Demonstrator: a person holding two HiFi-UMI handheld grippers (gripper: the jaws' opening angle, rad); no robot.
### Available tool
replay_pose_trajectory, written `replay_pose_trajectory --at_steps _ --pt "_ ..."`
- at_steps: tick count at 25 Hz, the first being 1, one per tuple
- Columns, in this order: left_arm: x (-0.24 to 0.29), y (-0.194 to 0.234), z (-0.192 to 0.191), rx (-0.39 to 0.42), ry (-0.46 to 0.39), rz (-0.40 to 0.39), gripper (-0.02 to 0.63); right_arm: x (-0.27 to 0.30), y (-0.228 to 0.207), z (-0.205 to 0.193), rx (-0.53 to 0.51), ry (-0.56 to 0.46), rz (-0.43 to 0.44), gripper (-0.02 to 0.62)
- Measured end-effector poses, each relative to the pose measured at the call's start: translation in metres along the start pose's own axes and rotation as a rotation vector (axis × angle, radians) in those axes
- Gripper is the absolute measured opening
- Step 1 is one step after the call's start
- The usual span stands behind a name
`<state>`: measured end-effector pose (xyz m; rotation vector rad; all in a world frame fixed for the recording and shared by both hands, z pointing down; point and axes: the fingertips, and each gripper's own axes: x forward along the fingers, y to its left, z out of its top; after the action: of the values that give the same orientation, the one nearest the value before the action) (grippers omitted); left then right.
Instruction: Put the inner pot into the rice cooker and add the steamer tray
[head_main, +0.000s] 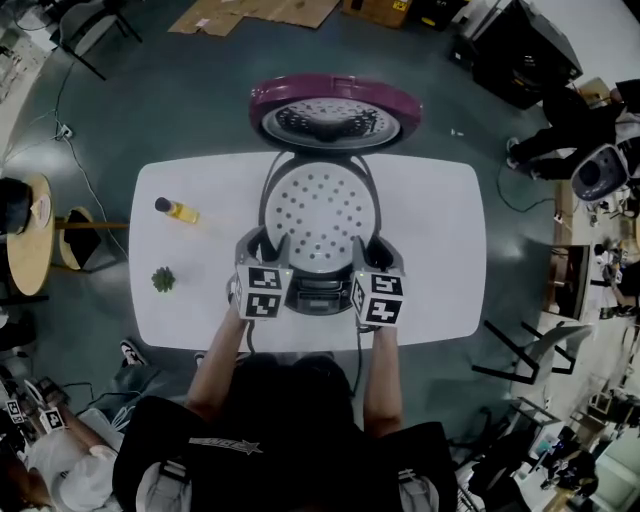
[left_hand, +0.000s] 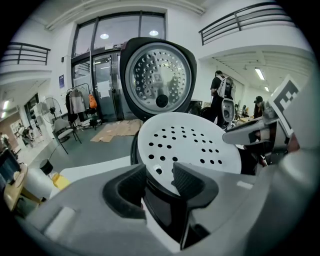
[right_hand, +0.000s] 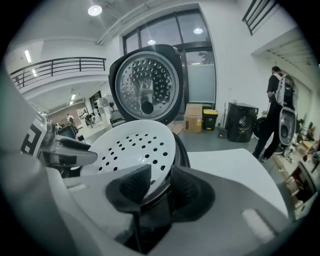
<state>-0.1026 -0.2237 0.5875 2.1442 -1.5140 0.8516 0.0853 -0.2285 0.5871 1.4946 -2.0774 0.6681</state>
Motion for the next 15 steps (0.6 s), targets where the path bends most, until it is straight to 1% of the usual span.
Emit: replay_pose_trajectory --at_steps 3,6,11,14,15 --pt "-0.0002 0.0020 -0.0015 0.004 0.020 0.004 0.176 0.0019 0.0020 -0.0024 0.009 0.018 0.003 0.118" --pt "-0.0005 0.0029 -0.0052 0.018 0.032 0.012 0.176 0.0018 0.0043 -0.0051 0.017 0.016 0.005 0.118" --pt "0.0009 0.0015 -0.0026 0.020 0.035 0.016 0.175 0.0017 0.0011 -0.0030 0.032 0.013 0.013 0.118" --pt "0.0013 0.0022 -0.0022 0.014 0.033 0.015 0.177 0.0021 0.0003 -0.0019 0.034 0.010 0.015 0.133" --pt "0.0014 0.0026 -0.0025 0.016 0.032 0.015 0.213 0.0019 0.0003 -0.0015 0.035 0.007 0.018 0.133"
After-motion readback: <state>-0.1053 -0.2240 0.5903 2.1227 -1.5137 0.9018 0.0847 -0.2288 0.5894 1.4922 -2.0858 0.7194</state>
